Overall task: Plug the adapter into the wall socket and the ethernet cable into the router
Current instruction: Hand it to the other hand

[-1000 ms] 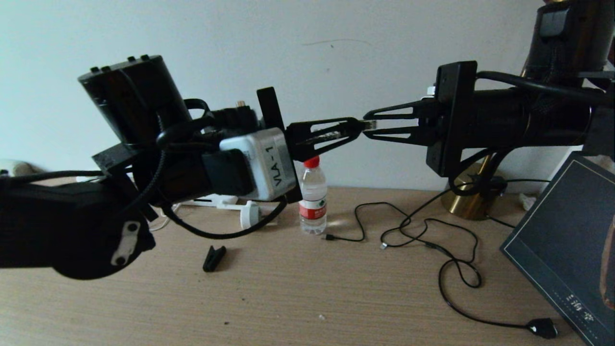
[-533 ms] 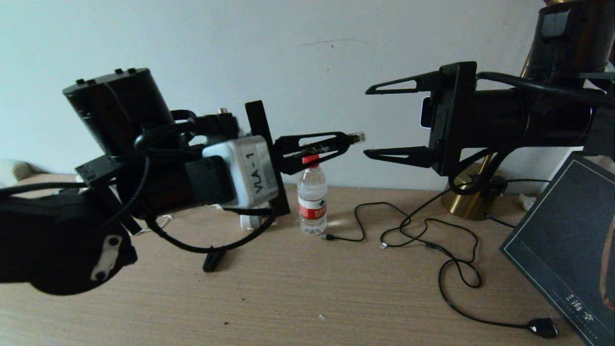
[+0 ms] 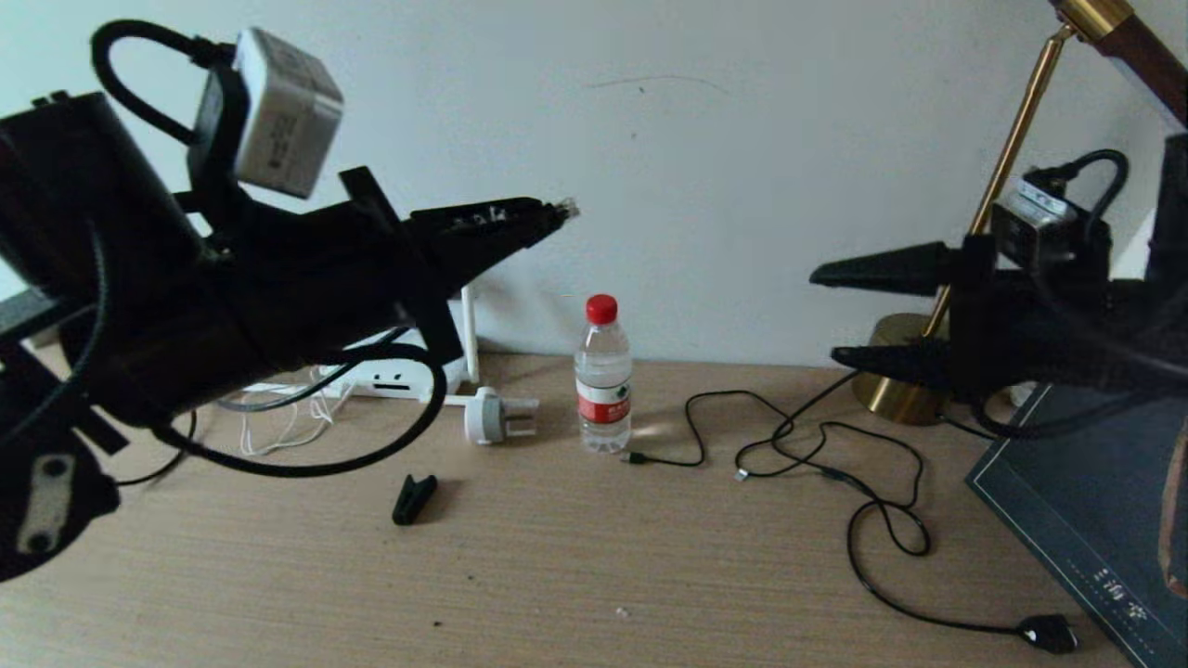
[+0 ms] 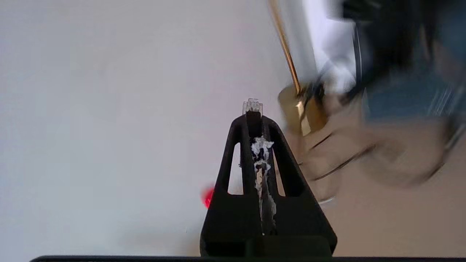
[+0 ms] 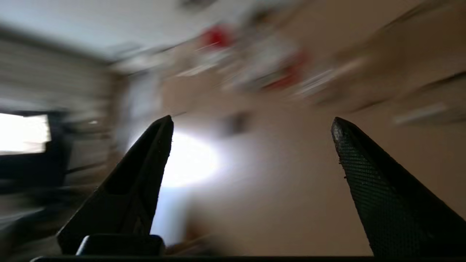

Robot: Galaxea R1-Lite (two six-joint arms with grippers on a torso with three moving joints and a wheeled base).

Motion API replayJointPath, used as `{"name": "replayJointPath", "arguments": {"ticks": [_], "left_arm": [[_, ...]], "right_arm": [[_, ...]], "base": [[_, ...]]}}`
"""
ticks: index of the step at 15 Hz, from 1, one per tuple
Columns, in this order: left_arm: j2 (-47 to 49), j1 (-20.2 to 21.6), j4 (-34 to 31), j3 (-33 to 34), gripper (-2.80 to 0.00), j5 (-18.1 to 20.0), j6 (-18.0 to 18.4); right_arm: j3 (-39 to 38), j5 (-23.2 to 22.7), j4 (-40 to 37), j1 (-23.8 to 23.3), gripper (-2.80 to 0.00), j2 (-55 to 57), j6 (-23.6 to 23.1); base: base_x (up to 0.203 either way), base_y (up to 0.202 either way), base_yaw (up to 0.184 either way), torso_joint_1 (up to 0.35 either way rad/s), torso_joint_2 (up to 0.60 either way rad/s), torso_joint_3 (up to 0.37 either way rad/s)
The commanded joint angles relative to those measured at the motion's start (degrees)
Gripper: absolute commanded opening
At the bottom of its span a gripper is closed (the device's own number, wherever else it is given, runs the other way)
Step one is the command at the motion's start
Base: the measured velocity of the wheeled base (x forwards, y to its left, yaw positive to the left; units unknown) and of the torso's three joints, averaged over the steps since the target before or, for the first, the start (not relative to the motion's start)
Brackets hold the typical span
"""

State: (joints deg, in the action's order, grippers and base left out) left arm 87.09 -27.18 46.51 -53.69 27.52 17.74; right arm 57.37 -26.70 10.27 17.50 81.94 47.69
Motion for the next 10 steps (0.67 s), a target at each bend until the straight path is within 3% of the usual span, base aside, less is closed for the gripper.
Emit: {"name": "replayJointPath", "arguments": {"ticks": [1,3,6,10], "left_arm": [[-6.4,2.5,-5.4,1.3,-2.8,-6.1,-17.6],[-7.6,6.5,-7.4,3.8,-2.8,-7.2,-20.0],[-9.4,12.1,-7.6,8.7,-2.8,-8.3,-22.6],[-11.2,17.2,-7.7,14.5,-2.8,-8.5,-23.3]], "right_arm": [[-8.6,17.2,0.2,-0.7,-2.8,-12.1,-21.3],[-13.3,21.8,0.2,-0.8,-2.8,-19.6,-25.7],[-21.6,31.1,0.2,-1.8,-2.8,-25.4,-27.3],[-31.3,34.3,0.2,-2.2,-2.8,-34.7,-35.5]], "base": [[0.0,0.0,0.0,0.0,0.0,0.0],[0.0,0.0,0.0,0.0,0.0,0.0],[0.0,0.0,0.0,0.0,0.0,0.0],[0.0,0.0,0.0,0.0,0.0,0.0]]}}
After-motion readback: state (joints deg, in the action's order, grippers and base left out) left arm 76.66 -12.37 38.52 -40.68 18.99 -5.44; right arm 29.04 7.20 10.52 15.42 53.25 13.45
